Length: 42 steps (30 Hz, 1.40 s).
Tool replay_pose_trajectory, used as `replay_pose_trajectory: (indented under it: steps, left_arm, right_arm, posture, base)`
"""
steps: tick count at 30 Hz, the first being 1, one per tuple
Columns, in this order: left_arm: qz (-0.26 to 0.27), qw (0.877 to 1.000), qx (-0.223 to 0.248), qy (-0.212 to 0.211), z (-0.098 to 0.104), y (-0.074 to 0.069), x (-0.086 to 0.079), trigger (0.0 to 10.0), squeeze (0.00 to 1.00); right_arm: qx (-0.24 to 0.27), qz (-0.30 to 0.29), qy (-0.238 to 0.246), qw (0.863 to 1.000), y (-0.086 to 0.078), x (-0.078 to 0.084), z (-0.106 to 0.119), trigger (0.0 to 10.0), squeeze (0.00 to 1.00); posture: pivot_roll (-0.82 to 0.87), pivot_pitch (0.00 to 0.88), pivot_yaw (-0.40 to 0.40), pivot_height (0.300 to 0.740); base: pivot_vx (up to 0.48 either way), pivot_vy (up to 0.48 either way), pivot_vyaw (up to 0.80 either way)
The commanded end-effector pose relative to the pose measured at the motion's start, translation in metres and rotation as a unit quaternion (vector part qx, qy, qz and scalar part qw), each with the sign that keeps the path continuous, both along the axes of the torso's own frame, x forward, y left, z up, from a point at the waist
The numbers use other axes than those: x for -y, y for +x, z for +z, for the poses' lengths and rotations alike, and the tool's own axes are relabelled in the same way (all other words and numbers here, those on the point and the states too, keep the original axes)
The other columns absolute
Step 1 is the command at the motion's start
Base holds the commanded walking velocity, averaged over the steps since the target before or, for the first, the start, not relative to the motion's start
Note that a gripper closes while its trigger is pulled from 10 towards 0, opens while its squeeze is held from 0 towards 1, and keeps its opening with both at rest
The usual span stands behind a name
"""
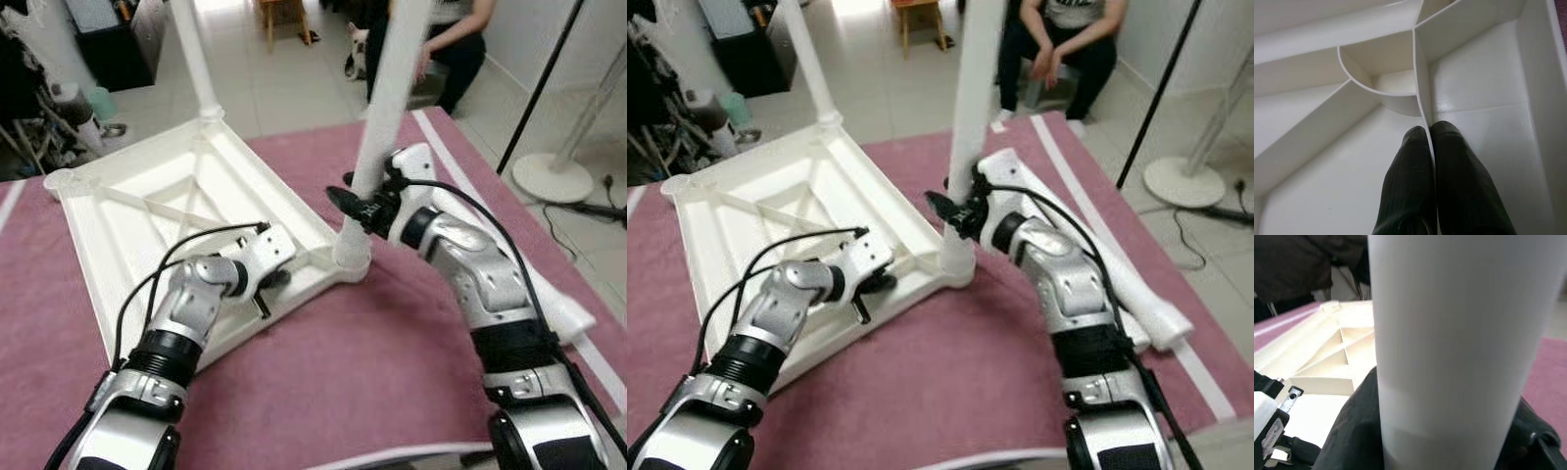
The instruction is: Building children table
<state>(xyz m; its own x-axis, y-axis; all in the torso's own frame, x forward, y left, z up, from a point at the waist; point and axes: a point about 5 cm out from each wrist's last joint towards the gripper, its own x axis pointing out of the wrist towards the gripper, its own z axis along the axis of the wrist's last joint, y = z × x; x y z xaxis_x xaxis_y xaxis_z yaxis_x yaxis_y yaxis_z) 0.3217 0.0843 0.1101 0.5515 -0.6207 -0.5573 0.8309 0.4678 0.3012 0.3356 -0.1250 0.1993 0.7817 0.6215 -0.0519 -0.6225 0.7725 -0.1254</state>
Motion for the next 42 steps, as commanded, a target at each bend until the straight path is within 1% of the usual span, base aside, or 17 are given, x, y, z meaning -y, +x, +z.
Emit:
replay_pose_trajectory:
  steps: [1,4,5,7,10,16,17,21,28,30,31,33,34,36,37,38,42]
  left_arm:
    - [0.145,0.979,0.13,0.053,0.001,0.011,-0.019,10.0,0.0]
    - [0.148,0.979,0.129,0.053,0.0,0.01,-0.02,10.0,0.0]
    - [0.15,0.979,0.129,0.052,0.0,0.01,-0.021,10.0,0.0]
    - [0.15,0.979,0.129,0.052,0.0,0.01,-0.021,10.0,0.0]
    - [0.151,0.979,0.129,0.051,0.0,0.011,-0.02,10.0,0.0]
    - [0.151,0.979,0.13,0.051,0.0,0.011,-0.019,10.0,0.0]
    - [0.151,0.979,0.129,0.051,0.0,0.011,-0.019,10.0,0.0]
    - [0.149,0.979,0.13,0.051,0.0,0.012,-0.019,10.0,0.0]
    - [0.148,0.979,0.131,0.05,0.001,0.013,-0.018,10.0,0.0]
    - [0.148,0.979,0.13,0.051,0.001,0.013,-0.018,10.0,0.0]
    - [0.148,0.979,0.13,0.051,0.001,0.013,-0.018,10.0,0.0]
    - [0.147,0.979,0.13,0.051,0.001,0.013,-0.018,10.0,0.0]
    - [0.147,0.979,0.13,0.051,0.001,0.013,-0.018,10.0,0.0]
    - [0.147,0.979,0.131,0.051,0.001,0.013,-0.018,10.0,0.0]
    - [0.147,0.979,0.131,0.051,0.001,0.013,-0.018,10.0,0.0]
    - [0.147,0.979,0.131,0.051,0.002,0.013,-0.018,10.0,0.0]
    - [0.148,0.979,0.131,0.051,0.002,0.014,-0.019,10.0,0.0]
  right_arm:
    - [-0.047,-0.037,-0.037,0.998,0.002,0.009,-0.024,10.0,0.0]
    - [-0.043,-0.033,-0.048,0.997,0.001,0.008,-0.025,10.0,0.0]
    - [-0.037,-0.03,-0.059,0.997,0.0,0.008,-0.027,10.0,0.0]
    - [-0.034,-0.025,-0.058,0.997,-0.002,0.007,-0.027,10.0,0.0]
    - [-0.024,-0.013,-0.044,0.999,-0.005,0.007,-0.026,10.0,0.0]
    - [-0.023,-0.024,-0.033,0.999,-0.011,0.009,-0.03,10.0,0.0]
    - [-0.015,-0.026,-0.032,0.999,-0.013,0.009,-0.031,10.0,0.0]
    - [-0.017,-0.03,-0.027,0.999,-0.024,0.009,-0.042,10.0,0.0]
    - [-0.014,-0.038,-0.012,0.999,-0.031,0.009,-0.048,10.0,0.0]
    - [-0.024,-0.06,-0.014,0.998,-0.03,0.012,-0.053,10.0,0.0]
    - [-0.024,-0.06,-0.014,0.998,-0.03,0.012,-0.053,10.0,0.0]
    - [-0.03,-0.087,-0.015,0.996,-0.026,0.016,-0.055,10.0,0.0]
    - [-0.03,-0.087,-0.015,0.996,-0.026,0.016,-0.055,10.0,0.0]
    - [-0.032,-0.123,-0.008,0.992,-0.02,0.02,-0.056,10.0,0.0]
    - [-0.032,-0.123,-0.008,0.992,-0.02,0.02,-0.056,10.0,0.0]
    - [-0.037,-0.153,-0.005,0.988,-0.017,0.022,-0.059,10.0,0.0]
    - [-0.043,-0.174,-0.02,0.984,-0.016,0.018,-0.066,10.0,0.0]
  posture:
    - [0.02,0.0,0.121,0.74]
    - [0.02,0.001,0.115,0.74]
    - [0.02,0.003,0.114,0.74]
    - [0.02,0.003,0.114,0.74]
    - [0.02,0.003,0.114,0.74]
    - [0.02,0.005,0.115,0.74]
    - [0.01,0.005,0.118,0.74]
    - [0.01,0.007,0.123,0.74]
    - [0.01,0.008,0.125,0.74]
    - [0.01,0.008,0.125,0.74]
    - [0.01,0.008,0.125,0.74]
    - [0.01,0.007,0.131,0.74]
    - [0.01,0.007,0.131,0.74]
    - [0.01,0.006,0.13,0.74]
    - [0.01,0.006,0.13,0.74]
    - [0.01,0.006,0.129,0.74]
    - [0.01,0.006,0.127,0.74]
  base:
    - [0.0,0.0,0.0]
    - [0.0,0.0,0.0]
    - [0.0,0.0,0.0]
    - [0.0,0.0,0.0]
    - [0.0,0.0,0.0]
    - [0.0,0.0,0.0]
    - [0.0,0.0,0.0]
    - [0.0,0.0,0.0]
    - [0.0,0.0,0.0]
    - [0.0,0.0,0.0]
    - [0.0,0.0,0.0]
    - [0.0,0.0,0.0]
    - [0.0,0.0,0.0]
    - [0.0,0.0,0.0]
    - [0.0,0.0,0.0]
    - [0.0,0.0,0.0]
    - [0.0,0.0,0.0]
